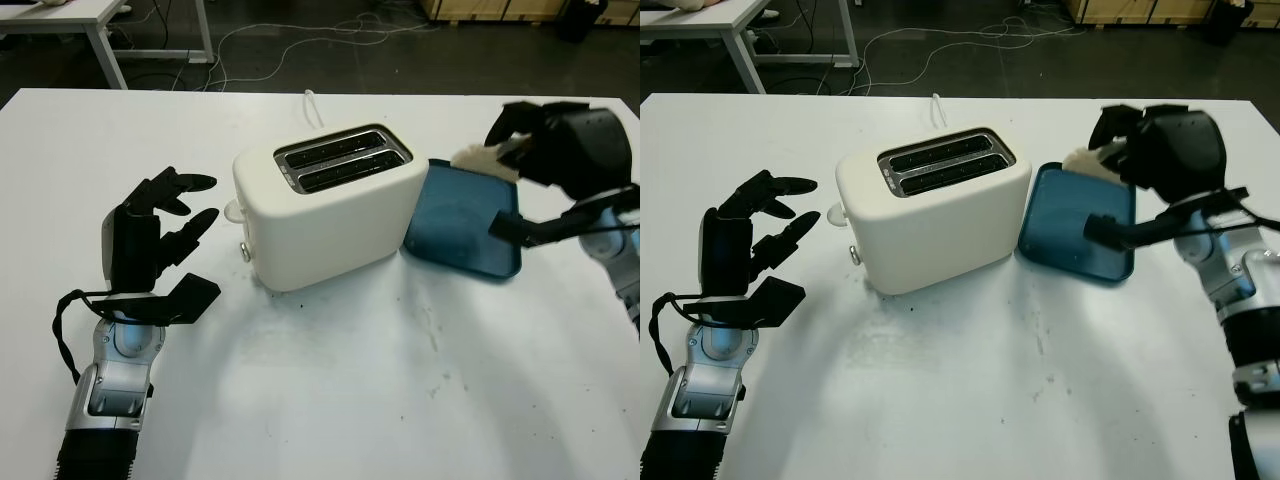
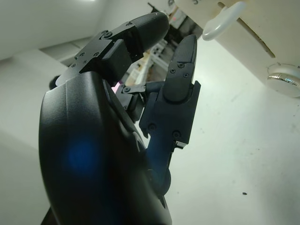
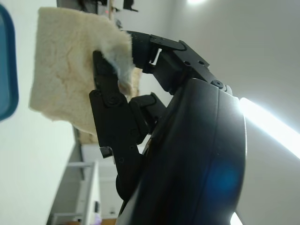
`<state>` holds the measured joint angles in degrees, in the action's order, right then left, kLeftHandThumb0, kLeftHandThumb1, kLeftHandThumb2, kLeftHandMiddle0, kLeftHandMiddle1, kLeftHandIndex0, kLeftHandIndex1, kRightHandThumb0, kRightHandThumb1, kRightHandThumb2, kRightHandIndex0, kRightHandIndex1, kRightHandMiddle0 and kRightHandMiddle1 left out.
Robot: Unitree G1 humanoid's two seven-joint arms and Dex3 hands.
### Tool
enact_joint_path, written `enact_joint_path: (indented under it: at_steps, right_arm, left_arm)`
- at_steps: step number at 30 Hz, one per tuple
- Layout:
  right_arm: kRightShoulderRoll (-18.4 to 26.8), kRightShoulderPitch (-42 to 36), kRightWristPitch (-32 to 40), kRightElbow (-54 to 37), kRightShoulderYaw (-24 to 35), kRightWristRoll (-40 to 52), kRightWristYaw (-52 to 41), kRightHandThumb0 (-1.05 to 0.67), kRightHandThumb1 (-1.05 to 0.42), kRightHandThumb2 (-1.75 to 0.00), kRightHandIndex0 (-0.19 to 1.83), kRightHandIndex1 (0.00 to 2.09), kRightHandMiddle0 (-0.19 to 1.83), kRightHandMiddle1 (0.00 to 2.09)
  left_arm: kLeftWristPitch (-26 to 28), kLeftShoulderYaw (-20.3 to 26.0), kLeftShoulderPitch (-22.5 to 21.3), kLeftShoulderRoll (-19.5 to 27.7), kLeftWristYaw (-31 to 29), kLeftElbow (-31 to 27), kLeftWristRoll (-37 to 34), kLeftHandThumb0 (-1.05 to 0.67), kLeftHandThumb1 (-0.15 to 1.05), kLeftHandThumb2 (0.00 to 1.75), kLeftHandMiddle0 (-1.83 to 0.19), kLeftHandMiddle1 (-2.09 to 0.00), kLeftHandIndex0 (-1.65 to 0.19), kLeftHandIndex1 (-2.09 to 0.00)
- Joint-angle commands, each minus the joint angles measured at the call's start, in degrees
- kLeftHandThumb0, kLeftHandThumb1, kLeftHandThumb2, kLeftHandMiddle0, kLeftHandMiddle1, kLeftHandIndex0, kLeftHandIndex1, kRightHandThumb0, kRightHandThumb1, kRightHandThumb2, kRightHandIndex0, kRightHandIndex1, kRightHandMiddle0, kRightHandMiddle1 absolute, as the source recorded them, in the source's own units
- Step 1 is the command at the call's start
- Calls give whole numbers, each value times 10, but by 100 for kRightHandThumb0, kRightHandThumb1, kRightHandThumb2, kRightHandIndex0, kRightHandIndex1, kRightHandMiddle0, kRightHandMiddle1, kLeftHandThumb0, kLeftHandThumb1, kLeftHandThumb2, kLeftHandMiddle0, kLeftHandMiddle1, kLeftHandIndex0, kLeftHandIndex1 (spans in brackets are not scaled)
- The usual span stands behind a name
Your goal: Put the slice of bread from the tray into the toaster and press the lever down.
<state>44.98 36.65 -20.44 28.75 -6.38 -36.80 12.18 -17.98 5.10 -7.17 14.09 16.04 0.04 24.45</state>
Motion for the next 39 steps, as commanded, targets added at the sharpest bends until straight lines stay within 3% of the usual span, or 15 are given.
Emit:
enact_joint_path:
  at_steps: [1,2,4,8,10,11,12,14,15,18,22,28,30,33,39]
  right_arm:
    - [9,18,-5,-2,9,36,-54,6,-89,-1,88,168,99,117]
    - [10,24,-8,-2,13,56,-80,6,-91,-3,90,160,103,105]
    - [5,37,-8,4,30,109,-132,8,-92,-5,89,161,105,101]
    - [6,69,26,-6,56,197,-250,8,-92,-19,80,174,72,137]
    - [11,88,33,-8,66,234,-305,6,-92,-23,77,174,76,81]
    - [14,102,32,-4,71,249,-329,2,-92,-23,77,174,90,68]
    - [16,112,31,-1,74,259,-347,1,-92,-23,77,174,99,78]
    - [17,141,36,-2,79,284,-386,4,-92,-22,80,175,85,128]
    - [17,156,33,0,81,292,-400,5,-92,-20,83,175,81,142]
    - [12,211,84,-6,77,314,-453,-1,-92,-17,86,175,78,159]
    - [-8,276,122,-2,74,356,-523,-1,-92,-16,95,175,84,163]
    - [-54,335,169,15,66,378,-554,-2,-91,-14,115,150,103,142]
    - [-67,350,203,10,63,385,-564,-1,-91,-17,117,152,106,142]
    - [-84,365,238,9,58,387,-567,3,-69,-61,117,164,106,153]
    - [-121,354,215,-4,50,383,-561,3,-48,-94,126,164,113,162]
  left_arm:
    - [-3,0,2,4,4,-1,3,-32,92,13,-49,-147,-68,-73]
    - [-3,0,1,4,5,0,3,-32,92,13,-50,-147,-68,-73]
    - [-4,0,1,4,4,1,1,-32,92,12,-51,-148,-68,-73]
    - [-6,0,1,4,3,1,0,-33,92,12,-51,-149,-68,-73]
    - [-3,0,1,3,3,-1,1,-32,92,12,-50,-150,-68,-73]
    - [-2,0,1,3,3,-2,1,-32,92,12,-50,-150,-68,-73]
    - [0,-1,2,3,2,-2,0,-32,92,12,-50,-151,-68,-73]
    - [2,-1,2,3,1,-4,2,-32,92,13,-49,-151,-68,-72]
    - [2,-1,2,3,0,-4,2,-32,92,13,-49,-150,-68,-72]
    - [4,-2,1,3,3,-4,6,-33,92,13,-50,-150,-68,-73]
    - [1,-3,0,2,3,-3,5,-33,92,13,-50,-154,-68,-72]
    - [8,-4,0,0,1,-8,7,-33,92,13,-50,-151,-68,-73]
    - [9,-3,1,1,0,-10,6,-33,92,13,-50,-151,-68,-72]
    - [12,-3,1,0,0,-11,6,-33,92,13,-51,-152,-68,-72]
    - [11,-4,1,1,0,-12,6,-33,92,13,-50,-150,-68,-72]
